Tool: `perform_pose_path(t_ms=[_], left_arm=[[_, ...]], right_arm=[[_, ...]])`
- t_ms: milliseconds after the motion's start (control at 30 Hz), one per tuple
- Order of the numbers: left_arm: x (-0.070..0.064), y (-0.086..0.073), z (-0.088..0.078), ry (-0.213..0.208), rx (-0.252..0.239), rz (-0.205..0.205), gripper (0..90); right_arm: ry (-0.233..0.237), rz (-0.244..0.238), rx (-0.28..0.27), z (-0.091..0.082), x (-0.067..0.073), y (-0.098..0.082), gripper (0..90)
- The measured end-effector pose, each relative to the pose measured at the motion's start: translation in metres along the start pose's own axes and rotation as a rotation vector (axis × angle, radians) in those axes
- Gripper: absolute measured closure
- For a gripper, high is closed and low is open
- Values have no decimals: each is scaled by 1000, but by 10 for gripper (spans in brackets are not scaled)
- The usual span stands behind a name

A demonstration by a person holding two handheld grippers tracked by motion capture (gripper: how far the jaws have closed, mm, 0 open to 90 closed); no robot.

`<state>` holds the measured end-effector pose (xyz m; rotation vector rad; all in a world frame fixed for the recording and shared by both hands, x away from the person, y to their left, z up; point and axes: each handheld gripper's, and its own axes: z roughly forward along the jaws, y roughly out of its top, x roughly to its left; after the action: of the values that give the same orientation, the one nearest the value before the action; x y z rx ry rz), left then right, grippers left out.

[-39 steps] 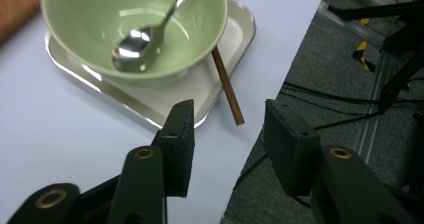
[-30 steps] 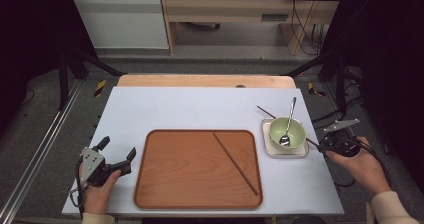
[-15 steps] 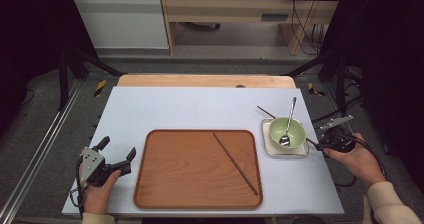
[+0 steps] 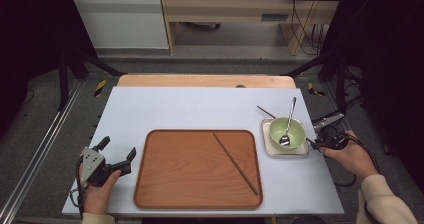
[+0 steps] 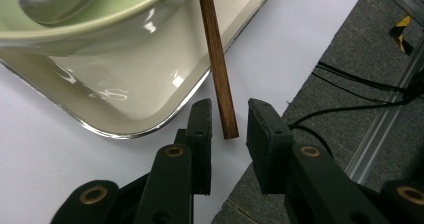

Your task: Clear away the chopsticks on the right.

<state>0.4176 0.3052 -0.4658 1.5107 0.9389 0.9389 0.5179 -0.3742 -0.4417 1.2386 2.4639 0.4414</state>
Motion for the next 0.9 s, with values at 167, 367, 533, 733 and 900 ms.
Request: perform_pose_path(t_ms=[167,367,533,733,900], left_arm=[[0,0,0,1,1,3,31],[1,0,0,3,1,2,32],[1,0,0,3,1,4,32],[1,0,0,4,-1,2,32],[0,0,0,3,-1,4,31]], right_arm=[[4,-14,20,5,-1,2,735],[11,-43,21,8,-1,3,817],[9,-28,1,5,1,3,844],[-46,41,-53,-10,-7,2,845],[-132,109,-119,-30,-8,8,845]])
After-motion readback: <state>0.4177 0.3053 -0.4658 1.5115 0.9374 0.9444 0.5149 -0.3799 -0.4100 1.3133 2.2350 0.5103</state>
